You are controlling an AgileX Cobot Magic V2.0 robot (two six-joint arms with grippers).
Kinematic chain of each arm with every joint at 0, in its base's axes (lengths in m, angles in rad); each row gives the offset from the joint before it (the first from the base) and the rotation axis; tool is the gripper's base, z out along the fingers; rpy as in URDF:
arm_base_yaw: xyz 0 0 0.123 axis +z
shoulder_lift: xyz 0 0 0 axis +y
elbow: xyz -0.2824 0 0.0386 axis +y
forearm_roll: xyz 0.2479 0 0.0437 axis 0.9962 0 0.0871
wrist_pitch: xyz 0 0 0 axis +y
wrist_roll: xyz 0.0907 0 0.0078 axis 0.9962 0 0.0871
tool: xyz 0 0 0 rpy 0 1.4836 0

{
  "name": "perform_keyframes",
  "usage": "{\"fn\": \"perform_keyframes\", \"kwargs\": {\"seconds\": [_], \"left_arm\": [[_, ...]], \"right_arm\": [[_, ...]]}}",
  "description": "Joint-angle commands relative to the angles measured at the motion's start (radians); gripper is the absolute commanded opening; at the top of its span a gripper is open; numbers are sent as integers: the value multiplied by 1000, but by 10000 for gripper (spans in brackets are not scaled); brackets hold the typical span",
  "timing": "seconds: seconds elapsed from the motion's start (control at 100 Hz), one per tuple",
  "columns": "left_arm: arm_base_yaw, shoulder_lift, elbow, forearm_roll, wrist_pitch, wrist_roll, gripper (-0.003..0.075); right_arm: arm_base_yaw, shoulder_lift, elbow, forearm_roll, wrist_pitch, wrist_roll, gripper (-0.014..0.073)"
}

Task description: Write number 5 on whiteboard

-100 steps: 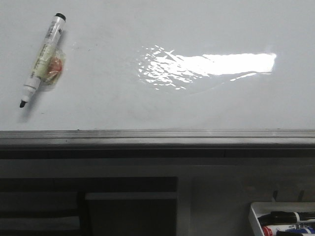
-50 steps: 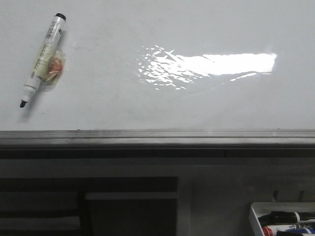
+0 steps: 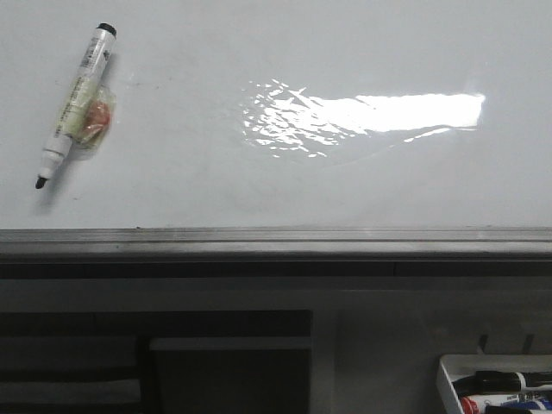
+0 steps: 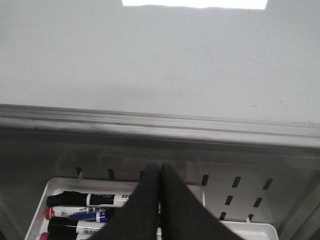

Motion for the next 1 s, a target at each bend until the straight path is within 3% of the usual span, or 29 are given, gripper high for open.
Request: {"fn": "perform_keyframes", "kwargs": {"seconds": [0.0, 0.35, 0.59, 0.7, 0.87, 0.99], "left_arm": [[-2, -28, 18, -29, -113, -10, -20], [-2, -28, 18, -31, -214, -10, -20], [-2, -28, 14, -31, -217, -13, -21], [-2, -10, -9, -43, -202, -41, -21], [-2, 105, -145, 7, -77, -41, -21], [-2, 195, -260, 26, -72, -41, -20]], "right_arm": [[-8, -20, 27, -9, -23, -6, -61], [-8, -20, 27, -11, -433, -6, -61], [-8, -18, 27, -4, -375, -6, -61], [-8, -2, 10, 91, -265, 7, -61], [-8, 86, -35, 111, -231, 7, -61], [-8, 180, -48, 241, -255, 7, -61]]}}
